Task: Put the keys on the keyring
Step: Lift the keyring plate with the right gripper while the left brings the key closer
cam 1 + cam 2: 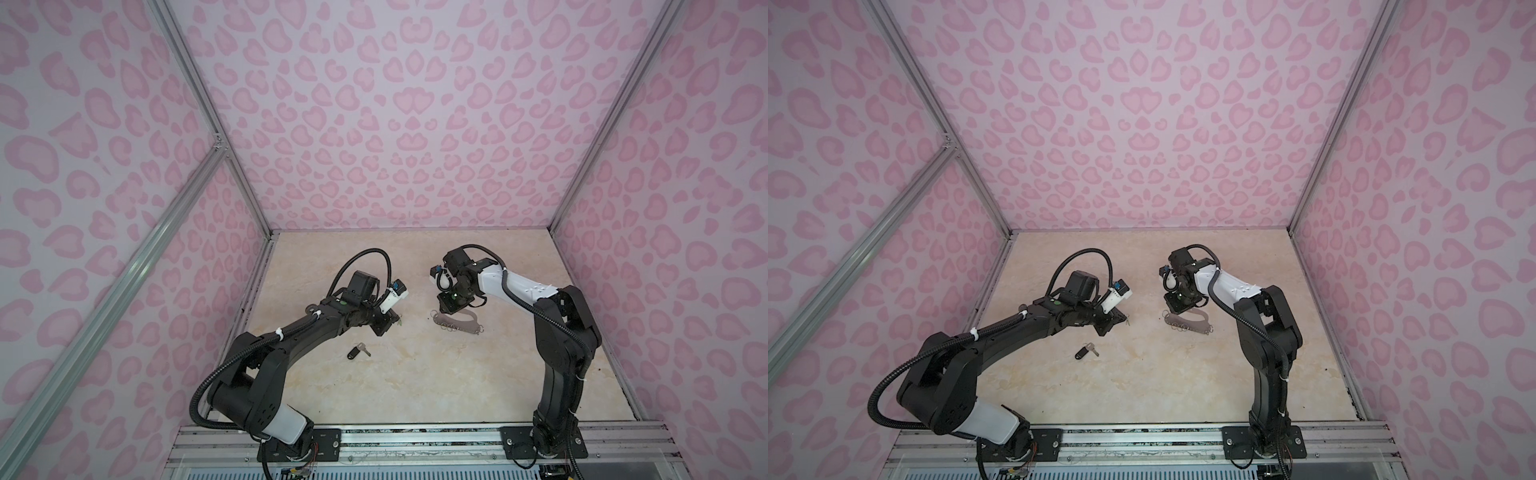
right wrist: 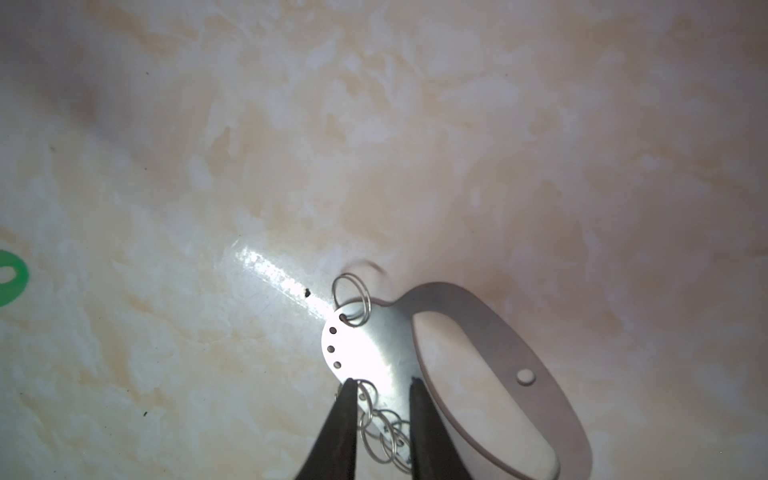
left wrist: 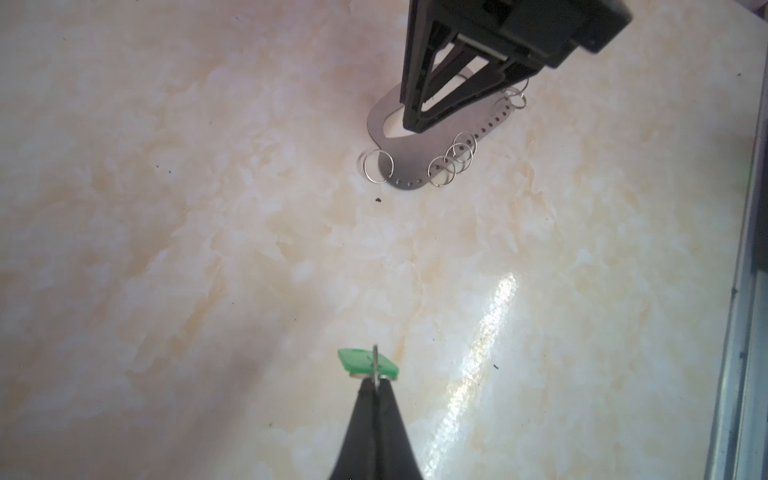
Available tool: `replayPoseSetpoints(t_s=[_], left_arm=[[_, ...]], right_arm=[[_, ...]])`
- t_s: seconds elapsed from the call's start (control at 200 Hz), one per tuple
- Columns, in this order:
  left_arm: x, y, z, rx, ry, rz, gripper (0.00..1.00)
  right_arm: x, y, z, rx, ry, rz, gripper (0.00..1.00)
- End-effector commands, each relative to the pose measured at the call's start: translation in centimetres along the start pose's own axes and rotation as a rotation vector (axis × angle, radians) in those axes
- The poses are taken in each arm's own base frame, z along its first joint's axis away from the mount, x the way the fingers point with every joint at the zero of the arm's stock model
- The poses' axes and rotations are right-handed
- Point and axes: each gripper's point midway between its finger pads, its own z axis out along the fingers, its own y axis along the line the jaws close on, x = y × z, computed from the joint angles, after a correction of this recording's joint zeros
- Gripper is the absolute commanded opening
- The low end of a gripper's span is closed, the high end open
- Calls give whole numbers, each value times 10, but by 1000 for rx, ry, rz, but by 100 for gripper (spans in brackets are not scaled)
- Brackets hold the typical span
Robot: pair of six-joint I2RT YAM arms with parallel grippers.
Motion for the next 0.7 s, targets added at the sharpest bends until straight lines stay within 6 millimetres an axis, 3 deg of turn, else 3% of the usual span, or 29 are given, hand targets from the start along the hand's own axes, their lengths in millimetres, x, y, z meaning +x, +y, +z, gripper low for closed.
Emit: replayPoseSetpoints(t_s=[0.0, 0.695], left_arm=[[9, 3, 9, -11, 70, -6, 3], [11, 5, 44, 14, 207, -46, 5]], right_arm=[[4, -2, 1, 9, 12, 2, 24], [12, -5, 7, -8, 26, 17, 25]])
